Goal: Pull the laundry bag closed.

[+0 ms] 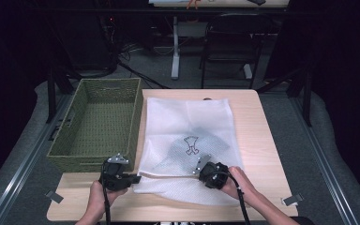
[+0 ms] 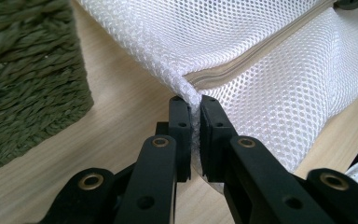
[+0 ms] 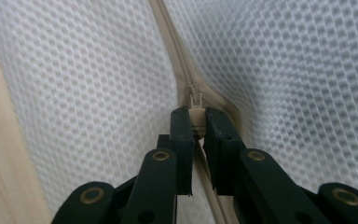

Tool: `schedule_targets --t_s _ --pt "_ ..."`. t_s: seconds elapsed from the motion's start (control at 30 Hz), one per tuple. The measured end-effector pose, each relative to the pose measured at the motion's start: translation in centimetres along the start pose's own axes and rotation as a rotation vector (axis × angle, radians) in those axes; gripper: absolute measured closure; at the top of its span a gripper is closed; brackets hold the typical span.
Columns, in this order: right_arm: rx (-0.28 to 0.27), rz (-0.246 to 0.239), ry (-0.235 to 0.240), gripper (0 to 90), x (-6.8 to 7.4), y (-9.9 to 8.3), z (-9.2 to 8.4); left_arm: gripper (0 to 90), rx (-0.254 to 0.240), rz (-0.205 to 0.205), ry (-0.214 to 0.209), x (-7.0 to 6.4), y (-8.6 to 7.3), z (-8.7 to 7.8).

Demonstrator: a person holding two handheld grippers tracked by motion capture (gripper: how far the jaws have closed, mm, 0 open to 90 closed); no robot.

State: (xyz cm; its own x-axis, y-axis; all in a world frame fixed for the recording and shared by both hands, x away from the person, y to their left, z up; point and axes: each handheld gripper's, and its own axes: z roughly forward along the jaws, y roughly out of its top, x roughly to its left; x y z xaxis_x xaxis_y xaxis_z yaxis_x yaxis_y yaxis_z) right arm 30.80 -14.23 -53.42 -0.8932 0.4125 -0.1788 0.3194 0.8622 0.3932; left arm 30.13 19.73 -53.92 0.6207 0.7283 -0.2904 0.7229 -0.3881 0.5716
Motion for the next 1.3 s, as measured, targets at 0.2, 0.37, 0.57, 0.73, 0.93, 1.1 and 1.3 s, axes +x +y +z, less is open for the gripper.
schedule_targets --t_s 0.2,0.37,0.57,0.73,0.93,1.1,1.3 --pt "0.008 0.038 -0.003 82.0 -0.4 -1.3 -0.2 85.0 0.004 0.015 0.000 -0.2 0.1 0.0" --pt "0.006 0.027 -0.010 82.0 -0.3 -1.3 -0.3 85.0 0.004 0.018 -0.007 -0.3 0.0 -0.2" --pt "0.006 0.023 -0.010 82.0 -0.4 -1.4 -0.4 85.0 0.018 0.024 -0.009 -0.3 0.0 -0.2" --pt "0.012 0.039 -0.015 82.0 -0.7 -1.7 -0.6 85.0 0.012 0.011 -0.008 -0.3 0.0 -0.1" --pt "0.025 0.043 -0.027 82.0 -1.1 -2.2 -0.6 85.0 0.020 0.013 -0.011 -0.2 0.0 -0.1" --pt "0.029 0.055 -0.031 82.0 -1.4 -2.8 -0.8 85.0 0.019 0.015 -0.014 -0.2 0.0 -0.1" --pt "0.039 0.064 -0.040 82.0 -1.7 -3.6 -1.1 85.0 0.023 0.014 -0.015 -0.2 -0.1 0.0"
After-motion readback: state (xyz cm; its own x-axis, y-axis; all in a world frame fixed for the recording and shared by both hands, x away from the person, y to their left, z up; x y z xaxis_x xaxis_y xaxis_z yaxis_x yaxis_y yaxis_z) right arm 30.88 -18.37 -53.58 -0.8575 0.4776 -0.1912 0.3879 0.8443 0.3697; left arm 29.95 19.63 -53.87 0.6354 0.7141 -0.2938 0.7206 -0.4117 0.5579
